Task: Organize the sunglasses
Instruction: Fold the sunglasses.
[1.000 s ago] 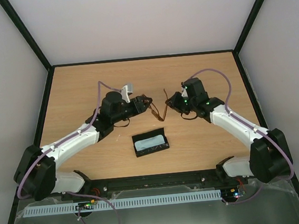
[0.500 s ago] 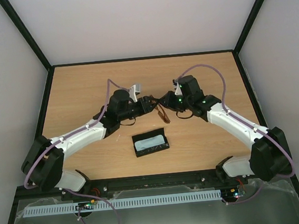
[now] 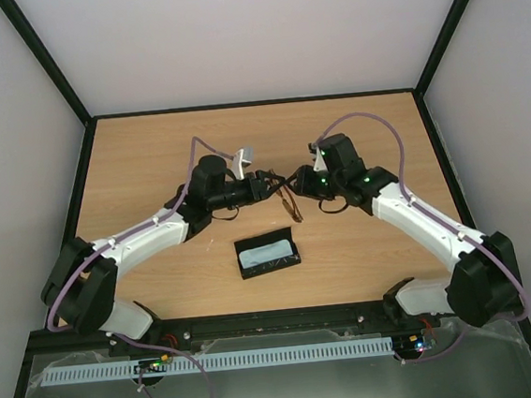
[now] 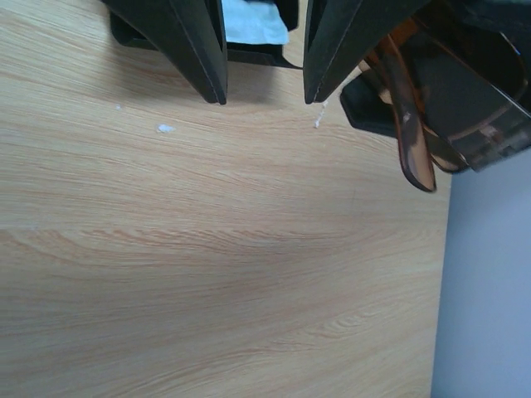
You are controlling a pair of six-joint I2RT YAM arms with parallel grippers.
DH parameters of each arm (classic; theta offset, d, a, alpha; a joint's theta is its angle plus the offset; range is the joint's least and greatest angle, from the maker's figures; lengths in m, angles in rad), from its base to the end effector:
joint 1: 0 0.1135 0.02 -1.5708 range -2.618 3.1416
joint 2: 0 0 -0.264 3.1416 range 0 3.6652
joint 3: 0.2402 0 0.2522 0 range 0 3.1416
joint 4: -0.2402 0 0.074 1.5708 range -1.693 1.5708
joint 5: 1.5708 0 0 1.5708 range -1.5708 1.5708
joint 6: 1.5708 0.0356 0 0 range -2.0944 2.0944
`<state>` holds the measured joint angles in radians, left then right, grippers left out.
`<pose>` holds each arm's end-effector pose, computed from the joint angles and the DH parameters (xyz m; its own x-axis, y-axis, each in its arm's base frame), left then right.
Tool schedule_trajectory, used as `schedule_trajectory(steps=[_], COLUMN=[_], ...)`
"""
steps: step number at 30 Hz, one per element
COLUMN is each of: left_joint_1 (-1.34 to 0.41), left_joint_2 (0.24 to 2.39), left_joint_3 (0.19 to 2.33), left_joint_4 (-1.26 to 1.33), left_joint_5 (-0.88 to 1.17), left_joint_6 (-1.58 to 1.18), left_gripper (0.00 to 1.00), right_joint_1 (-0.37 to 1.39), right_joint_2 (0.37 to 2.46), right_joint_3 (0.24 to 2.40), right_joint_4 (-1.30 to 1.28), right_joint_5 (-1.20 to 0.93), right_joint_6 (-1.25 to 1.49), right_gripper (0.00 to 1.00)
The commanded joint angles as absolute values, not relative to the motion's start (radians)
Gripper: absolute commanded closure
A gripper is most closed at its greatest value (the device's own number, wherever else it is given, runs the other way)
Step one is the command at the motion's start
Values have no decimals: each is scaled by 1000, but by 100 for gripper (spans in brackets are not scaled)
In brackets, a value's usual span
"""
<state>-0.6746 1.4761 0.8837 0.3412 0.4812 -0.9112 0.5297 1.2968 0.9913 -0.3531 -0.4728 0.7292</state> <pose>0.2505 -0.2215 0.2631 -0.8332 -0.2306 -0.5027 0.4004 0.3753 -0.8359 0.2367 0.1574 0.2865 -0.9006 0.1601 -0.4041 -0.2153 0.6433 0.7348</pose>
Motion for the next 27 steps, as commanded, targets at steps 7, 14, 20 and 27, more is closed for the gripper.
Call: schedule_trajectory(steps=[7, 14, 20, 27], left_joint_1=[-620, -616, -616, -652], left_joint_2=[1429, 1415, 1405, 1369], left_joint_3=[886, 884, 847, 797], left_joint_4=[395, 392, 508, 661], left_joint_5=[750, 853, 988, 1076], left_joint_6=[-832, -831, -932, -1063], left_gripper=[52, 52, 52, 49], right_joint_1=[465, 445, 442, 442], right_joint_2=[1149, 1013, 882, 794], right_joint_3=[1002, 953, 870, 819], right_joint_4=[-470, -442, -392, -416], right_joint_5=[-454, -615, -876, -1033], right_joint_6=[681, 673, 686, 681], right_gripper=[55, 46, 43, 43])
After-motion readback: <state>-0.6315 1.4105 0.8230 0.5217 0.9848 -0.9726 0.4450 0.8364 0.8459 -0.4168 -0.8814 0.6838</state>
